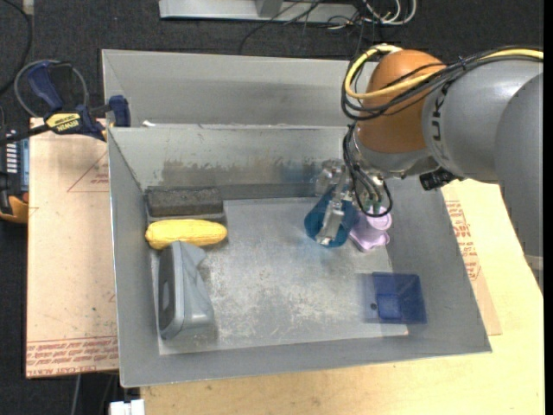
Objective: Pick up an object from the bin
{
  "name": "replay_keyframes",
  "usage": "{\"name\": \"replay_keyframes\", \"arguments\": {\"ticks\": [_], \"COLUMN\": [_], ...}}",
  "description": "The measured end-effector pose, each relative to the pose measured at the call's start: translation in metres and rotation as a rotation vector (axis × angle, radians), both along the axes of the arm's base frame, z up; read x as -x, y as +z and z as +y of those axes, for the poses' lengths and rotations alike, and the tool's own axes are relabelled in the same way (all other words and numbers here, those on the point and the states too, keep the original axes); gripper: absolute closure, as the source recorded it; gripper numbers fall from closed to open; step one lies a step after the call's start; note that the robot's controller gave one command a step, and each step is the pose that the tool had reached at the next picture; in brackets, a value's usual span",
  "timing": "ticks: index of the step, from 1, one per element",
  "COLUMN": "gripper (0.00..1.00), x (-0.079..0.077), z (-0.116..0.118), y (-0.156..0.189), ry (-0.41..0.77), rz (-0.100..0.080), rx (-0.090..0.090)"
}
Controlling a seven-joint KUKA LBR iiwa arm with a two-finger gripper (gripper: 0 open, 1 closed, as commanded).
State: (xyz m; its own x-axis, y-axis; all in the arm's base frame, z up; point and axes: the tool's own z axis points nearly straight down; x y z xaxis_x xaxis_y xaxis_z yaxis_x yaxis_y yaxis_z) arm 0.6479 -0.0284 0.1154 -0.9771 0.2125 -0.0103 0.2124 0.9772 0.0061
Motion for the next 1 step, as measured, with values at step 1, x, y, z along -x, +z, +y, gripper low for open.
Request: {"name": "replay_keyframes", "arguments": {"ticks": [1], "gripper": [0.00], "x": [0.0223], "z": [-0.0337], "y": [0.0052], "ry": [0.248], "rz": [-0.003], "rx": [-0.001]}}
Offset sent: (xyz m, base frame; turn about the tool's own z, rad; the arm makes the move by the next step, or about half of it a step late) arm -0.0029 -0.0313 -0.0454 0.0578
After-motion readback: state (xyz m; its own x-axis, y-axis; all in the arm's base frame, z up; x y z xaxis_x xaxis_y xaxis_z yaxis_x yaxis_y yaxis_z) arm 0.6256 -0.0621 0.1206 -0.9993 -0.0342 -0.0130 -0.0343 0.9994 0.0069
